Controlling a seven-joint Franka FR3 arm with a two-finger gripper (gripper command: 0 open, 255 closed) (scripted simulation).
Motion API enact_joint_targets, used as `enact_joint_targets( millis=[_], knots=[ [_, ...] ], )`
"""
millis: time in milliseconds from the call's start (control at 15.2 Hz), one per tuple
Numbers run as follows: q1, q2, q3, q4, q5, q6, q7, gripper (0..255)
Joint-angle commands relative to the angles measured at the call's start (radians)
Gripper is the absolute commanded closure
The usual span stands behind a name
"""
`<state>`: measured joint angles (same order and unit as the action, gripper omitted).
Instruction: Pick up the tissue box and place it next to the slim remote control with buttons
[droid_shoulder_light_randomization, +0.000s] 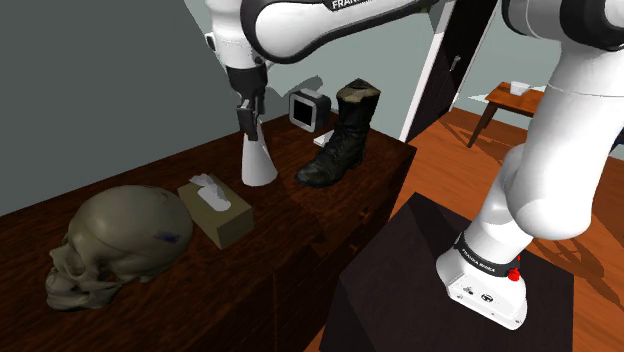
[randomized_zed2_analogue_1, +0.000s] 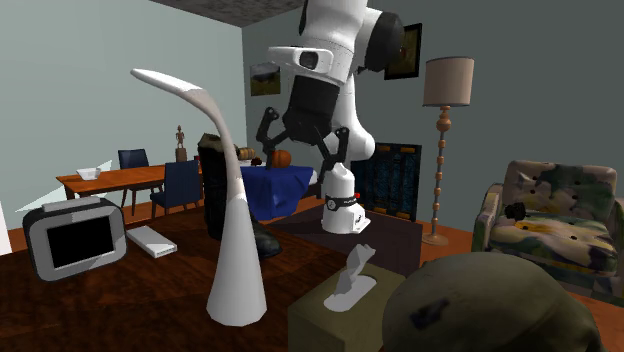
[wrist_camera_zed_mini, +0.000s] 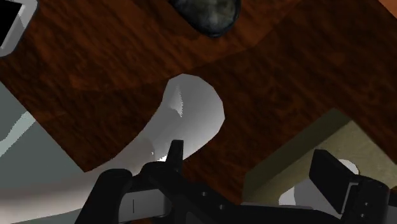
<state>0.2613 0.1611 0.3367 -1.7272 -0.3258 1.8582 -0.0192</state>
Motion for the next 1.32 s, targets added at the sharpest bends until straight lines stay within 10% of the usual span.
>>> enact_joint_targets(
  millis=[0, 792, 1254],
  knots=[
    [0.030, 0.073, 0.013, 0.073, -0.047, -0.021, 0.004, 0],
    [0.288, 0.535, 0.017, 0.566, -0.294, -0.167, -0.045, 0],
    [0.272, 0.554, 0.009, 0.518, -0.308, -0.102, -0.036, 0]
  ],
)
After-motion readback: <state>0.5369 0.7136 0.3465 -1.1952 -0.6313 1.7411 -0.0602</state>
